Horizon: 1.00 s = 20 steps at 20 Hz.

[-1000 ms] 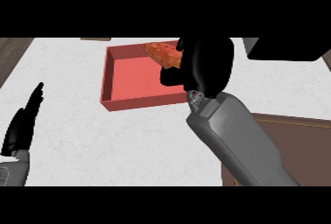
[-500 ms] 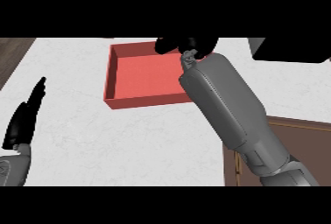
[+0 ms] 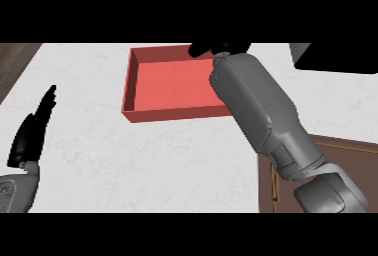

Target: Pick the sweet potato from the tray and place it in the cardboard box

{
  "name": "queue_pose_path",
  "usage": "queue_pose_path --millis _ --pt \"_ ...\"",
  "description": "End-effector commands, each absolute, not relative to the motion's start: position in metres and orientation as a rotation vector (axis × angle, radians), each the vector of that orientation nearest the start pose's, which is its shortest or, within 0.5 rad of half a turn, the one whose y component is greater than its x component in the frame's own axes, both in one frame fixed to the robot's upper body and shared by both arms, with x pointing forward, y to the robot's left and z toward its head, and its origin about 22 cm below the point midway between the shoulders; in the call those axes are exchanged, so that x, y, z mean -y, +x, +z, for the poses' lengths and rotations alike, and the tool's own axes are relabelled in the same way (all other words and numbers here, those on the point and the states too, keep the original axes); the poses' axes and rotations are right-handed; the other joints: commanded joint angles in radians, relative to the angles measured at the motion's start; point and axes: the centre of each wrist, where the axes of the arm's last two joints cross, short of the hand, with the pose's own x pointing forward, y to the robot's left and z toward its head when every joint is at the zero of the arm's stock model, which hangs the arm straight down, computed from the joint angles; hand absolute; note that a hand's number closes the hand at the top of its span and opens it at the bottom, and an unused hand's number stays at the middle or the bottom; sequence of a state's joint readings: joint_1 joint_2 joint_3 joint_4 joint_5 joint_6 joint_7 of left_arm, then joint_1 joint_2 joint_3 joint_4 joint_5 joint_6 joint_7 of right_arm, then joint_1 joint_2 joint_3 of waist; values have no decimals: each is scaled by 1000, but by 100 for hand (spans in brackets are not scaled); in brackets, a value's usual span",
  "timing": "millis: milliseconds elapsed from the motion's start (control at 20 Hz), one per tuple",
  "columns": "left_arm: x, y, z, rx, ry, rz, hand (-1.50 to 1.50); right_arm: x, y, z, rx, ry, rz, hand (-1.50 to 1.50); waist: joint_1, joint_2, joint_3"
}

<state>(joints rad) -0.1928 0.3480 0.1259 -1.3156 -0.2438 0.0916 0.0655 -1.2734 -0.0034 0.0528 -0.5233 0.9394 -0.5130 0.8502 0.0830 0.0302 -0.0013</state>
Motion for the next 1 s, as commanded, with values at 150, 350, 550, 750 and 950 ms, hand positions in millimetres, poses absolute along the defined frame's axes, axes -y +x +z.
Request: queue_pose_path --millis 150,350,550,750,950 --pt "-330 284 16 1424 577 -288 0 59 453 145 1201 -993 187 -150 24 5 1" --pt "-324 293 28 1448 564 -299 0 61 455 140 1274 -983 168 -150 29 12 1" --pt "-336 281 22 1428 590 -297 0 62 458 155 1397 -1019 123 -150 15 3 1" --pt "-341 287 34 1441 608 -262 0 60 456 150 1530 -1041 -18 -150 -1 -3 2" --pt "-355 280 24 1408 630 -245 0 63 457 161 1583 -993 -191 -150 -12 -7 1"
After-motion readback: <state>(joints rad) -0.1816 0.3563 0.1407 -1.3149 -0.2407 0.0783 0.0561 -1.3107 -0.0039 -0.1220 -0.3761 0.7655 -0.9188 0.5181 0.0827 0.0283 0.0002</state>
